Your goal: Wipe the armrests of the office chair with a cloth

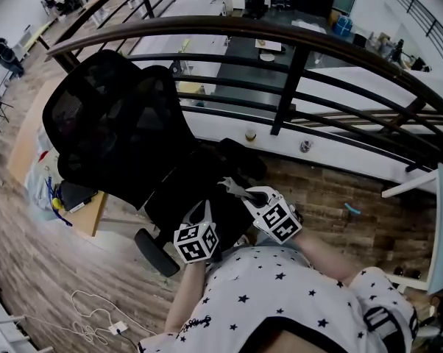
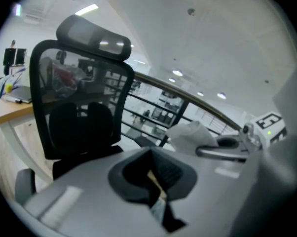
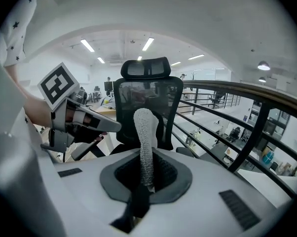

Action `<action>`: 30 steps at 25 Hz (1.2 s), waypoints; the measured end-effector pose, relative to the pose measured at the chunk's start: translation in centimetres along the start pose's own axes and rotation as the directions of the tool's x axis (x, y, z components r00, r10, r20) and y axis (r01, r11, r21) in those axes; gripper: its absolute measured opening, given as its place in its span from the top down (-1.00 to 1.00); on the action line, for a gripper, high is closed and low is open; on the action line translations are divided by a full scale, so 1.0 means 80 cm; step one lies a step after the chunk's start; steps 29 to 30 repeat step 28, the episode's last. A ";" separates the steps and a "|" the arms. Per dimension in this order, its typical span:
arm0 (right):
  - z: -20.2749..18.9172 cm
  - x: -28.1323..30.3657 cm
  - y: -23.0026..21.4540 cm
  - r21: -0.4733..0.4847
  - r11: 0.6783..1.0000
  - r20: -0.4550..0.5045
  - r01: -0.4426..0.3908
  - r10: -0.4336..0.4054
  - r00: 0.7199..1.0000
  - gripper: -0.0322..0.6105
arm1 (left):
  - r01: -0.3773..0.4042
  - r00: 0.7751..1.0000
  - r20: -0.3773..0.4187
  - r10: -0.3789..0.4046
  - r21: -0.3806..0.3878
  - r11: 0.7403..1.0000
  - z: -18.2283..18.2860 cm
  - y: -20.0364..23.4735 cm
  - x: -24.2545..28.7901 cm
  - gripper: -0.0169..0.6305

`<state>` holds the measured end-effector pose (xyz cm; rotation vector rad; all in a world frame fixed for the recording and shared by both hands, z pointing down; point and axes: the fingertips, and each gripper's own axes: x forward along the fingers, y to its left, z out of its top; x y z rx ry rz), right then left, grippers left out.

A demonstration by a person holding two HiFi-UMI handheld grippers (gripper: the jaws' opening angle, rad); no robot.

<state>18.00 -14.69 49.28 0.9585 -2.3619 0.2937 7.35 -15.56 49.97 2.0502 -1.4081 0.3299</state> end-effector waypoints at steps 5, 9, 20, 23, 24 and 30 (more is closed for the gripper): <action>0.002 -0.001 0.006 -0.008 1.000 -0.001 -0.021 0.021 1.000 0.82 | -0.002 1.000 0.000 0.002 -0.002 1.000 -0.002 0.001 -0.001 0.92; 0.007 -0.002 0.006 -0.001 1.000 0.015 -0.018 0.018 1.000 0.82 | -0.002 1.000 -0.001 0.002 -0.001 1.000 -0.001 0.001 0.000 0.92; 0.012 -0.003 -0.003 0.017 1.000 0.050 0.001 -0.002 0.999 0.82 | -0.007 1.000 -0.001 0.007 -0.008 1.000 0.000 0.000 0.003 0.92; 0.011 -0.001 -0.002 0.015 1.000 0.042 -0.003 0.002 0.999 0.82 | -0.007 1.000 -0.001 0.007 -0.009 1.000 0.001 0.001 0.004 0.92; 0.011 -0.001 -0.002 0.014 1.000 0.044 -0.005 0.004 0.999 0.82 | -0.007 1.000 -0.001 0.007 -0.009 1.000 0.001 0.001 0.004 0.92; 0.014 -0.002 0.001 0.008 1.000 0.050 -0.008 0.008 0.999 0.82 | -0.006 1.000 -0.001 0.006 -0.009 1.000 -0.001 0.001 0.003 0.92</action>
